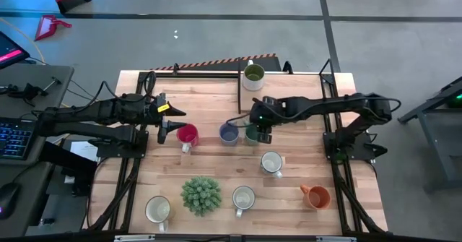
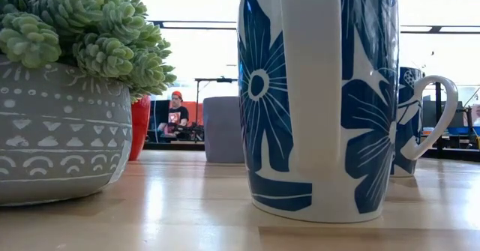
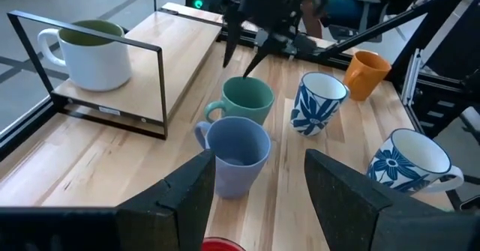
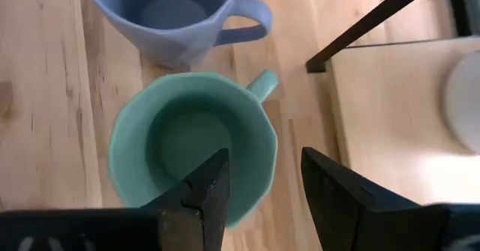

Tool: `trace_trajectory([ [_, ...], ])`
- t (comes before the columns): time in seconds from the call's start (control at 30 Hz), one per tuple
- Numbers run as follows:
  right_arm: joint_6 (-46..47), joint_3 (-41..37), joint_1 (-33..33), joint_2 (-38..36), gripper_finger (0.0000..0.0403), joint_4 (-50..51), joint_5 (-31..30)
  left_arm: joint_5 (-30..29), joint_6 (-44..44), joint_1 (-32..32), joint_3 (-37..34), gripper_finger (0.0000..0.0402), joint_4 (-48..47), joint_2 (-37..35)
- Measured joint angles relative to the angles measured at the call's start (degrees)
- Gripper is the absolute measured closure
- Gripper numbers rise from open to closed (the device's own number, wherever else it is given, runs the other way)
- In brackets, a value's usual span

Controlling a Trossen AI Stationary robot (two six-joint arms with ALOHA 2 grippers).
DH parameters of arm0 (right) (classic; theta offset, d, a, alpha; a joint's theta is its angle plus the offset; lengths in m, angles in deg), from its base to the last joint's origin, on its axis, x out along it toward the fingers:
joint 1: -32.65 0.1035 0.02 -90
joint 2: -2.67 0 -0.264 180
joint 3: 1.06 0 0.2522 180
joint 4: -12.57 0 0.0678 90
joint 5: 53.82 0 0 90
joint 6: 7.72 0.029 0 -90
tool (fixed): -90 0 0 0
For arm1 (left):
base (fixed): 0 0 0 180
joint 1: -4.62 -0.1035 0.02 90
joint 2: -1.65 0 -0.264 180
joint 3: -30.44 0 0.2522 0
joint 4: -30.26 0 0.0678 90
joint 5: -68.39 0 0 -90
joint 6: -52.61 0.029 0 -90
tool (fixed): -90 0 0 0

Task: Place coffee mugs
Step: Put the light green mug on the shelf

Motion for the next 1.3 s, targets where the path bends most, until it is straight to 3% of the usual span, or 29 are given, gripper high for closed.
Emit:
trace_trajectory([
  [0.47, -4.69, 0.0, -2.53, 4.79, 0.0258, -2.02, 4.83, 0.04, -0.04, 0.02, 0.0, 0.0209, -0.12, 0.0],
  [1.3, -4.89, -0.13, -2.53, 11.8, 0.0258, -6.83, 4.75, 0.05, -1.05, 0.03, 0.0, 0.0209, -0.17, 0.0],
])
